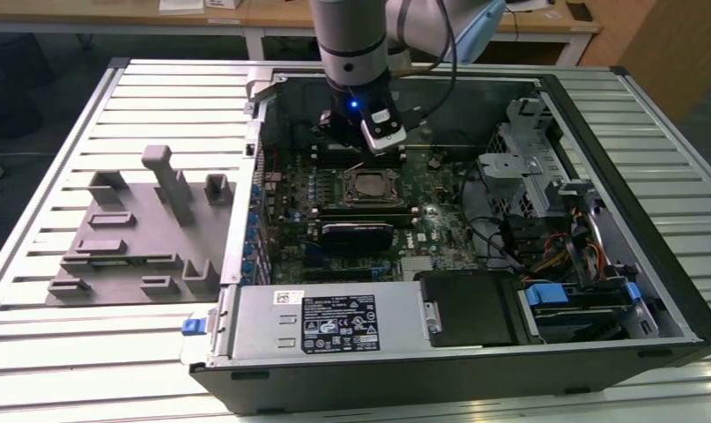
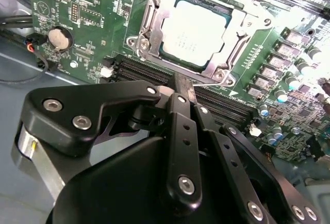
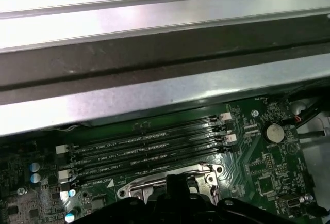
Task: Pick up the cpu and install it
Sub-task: 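Install the first cpu locking lever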
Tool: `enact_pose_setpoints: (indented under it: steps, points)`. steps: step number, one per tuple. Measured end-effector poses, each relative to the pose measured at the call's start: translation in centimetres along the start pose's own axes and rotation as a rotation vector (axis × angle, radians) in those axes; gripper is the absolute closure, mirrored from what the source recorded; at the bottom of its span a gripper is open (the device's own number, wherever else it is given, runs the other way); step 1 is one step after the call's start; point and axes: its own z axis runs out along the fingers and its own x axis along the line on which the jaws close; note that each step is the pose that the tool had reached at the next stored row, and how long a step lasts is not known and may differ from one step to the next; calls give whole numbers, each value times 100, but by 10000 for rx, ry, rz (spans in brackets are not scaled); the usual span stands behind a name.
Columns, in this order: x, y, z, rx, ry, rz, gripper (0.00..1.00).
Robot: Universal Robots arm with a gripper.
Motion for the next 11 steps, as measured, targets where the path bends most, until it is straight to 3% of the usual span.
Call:
enact_pose_setpoints:
  steps: [4,11]
  points:
    - [5,32,31,59,83,16,89]
    - [-22,56,46,66,85,33,89]
